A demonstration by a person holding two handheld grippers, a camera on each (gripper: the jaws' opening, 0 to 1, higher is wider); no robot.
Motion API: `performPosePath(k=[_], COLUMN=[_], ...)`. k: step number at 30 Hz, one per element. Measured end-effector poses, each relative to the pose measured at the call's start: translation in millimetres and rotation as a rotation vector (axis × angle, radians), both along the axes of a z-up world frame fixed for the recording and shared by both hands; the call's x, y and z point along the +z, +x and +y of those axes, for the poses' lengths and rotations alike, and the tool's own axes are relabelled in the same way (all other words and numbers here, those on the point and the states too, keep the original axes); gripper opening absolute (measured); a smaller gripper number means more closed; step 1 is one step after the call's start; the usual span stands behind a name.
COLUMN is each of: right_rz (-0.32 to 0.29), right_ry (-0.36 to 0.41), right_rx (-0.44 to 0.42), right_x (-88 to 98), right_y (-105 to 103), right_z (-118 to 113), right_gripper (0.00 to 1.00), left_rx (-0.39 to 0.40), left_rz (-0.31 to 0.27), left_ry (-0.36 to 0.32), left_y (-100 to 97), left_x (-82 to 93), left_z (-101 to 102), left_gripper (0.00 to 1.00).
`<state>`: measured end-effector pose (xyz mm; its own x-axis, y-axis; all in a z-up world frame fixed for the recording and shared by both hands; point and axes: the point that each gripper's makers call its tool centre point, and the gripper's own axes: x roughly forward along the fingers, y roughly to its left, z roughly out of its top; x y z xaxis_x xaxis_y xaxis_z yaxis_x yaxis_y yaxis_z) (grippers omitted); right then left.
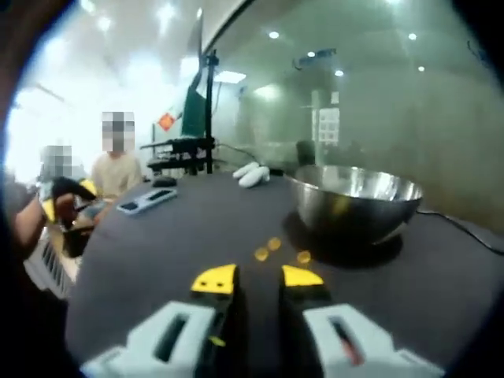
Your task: Pick up the QQ candy scattered on the table and place it into the stainless steel bowl on the table
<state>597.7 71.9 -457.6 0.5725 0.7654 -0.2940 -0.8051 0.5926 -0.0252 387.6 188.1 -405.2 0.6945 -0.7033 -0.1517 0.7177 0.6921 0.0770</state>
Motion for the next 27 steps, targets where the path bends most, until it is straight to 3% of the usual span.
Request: performPosePath(k=[23,27], right_rz=[0.010,0.020], right_ry=[-0.073,-0.076], right_rx=[-0.005,0.000], right_x=[-12.4,-15.7], right_y=[32,29], right_z=[25,33], right_gripper=[0.21,0.21], left_rx=[0.029,0.027], left_rz=[-0.018,-0.011], left_ry=[0.009,0.015], left_y=[-2.9,-1.9], left_x=[4.2,-0.3], left_z=[10,10], left_gripper=[0.49,0.49])
